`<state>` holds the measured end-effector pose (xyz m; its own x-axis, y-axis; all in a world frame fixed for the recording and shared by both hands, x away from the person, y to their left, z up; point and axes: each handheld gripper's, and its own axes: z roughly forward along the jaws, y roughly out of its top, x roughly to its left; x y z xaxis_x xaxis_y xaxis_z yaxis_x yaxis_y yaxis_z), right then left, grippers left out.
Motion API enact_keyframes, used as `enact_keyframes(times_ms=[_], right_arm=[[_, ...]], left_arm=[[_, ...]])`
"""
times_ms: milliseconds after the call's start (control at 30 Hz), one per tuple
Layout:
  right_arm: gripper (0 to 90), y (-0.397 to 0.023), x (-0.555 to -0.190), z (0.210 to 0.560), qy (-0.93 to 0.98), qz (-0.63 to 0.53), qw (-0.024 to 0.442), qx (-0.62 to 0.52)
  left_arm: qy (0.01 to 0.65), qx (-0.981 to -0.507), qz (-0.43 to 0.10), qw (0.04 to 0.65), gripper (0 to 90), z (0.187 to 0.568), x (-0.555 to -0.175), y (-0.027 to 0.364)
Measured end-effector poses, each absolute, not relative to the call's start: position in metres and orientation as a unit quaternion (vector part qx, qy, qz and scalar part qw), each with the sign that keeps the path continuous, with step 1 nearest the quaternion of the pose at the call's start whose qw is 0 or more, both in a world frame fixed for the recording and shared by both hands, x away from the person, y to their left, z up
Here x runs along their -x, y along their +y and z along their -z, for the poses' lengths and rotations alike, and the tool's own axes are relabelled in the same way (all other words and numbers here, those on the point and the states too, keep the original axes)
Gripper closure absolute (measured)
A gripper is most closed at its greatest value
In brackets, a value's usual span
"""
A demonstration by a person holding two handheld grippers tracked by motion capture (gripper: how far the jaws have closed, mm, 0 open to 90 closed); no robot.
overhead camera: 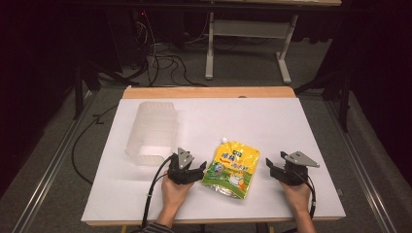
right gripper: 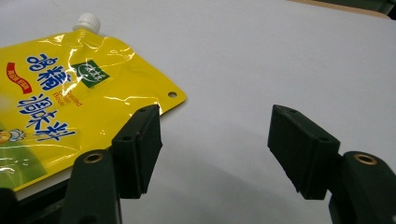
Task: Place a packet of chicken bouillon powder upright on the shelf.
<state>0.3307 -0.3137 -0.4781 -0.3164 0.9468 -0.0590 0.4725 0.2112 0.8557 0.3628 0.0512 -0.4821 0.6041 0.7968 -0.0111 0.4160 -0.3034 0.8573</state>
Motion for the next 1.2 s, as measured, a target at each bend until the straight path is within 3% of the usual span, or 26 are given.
enact_keyframes(times_ms=[533,700,1200], right_arm=[[35.0,-0.313,-0.331,0.478,0.714,-0.382,0.310,-0.498],[35.1,-0.312,-0.331,0.478,0.719,-0.376,0.313,-0.494],[34.2,-0.311,-0.331,0.479,0.716,-0.370,0.317,-0.500]], left_arm=[[0.381,-0.784,-0.215,0.440,30.8,0.482,-0.361,0.050],[0.382,-0.784,-0.215,0.440,36.6,0.482,-0.361,0.049],[0.364,-0.795,-0.201,0.442,34.0,0.476,-0.362,0.040]])
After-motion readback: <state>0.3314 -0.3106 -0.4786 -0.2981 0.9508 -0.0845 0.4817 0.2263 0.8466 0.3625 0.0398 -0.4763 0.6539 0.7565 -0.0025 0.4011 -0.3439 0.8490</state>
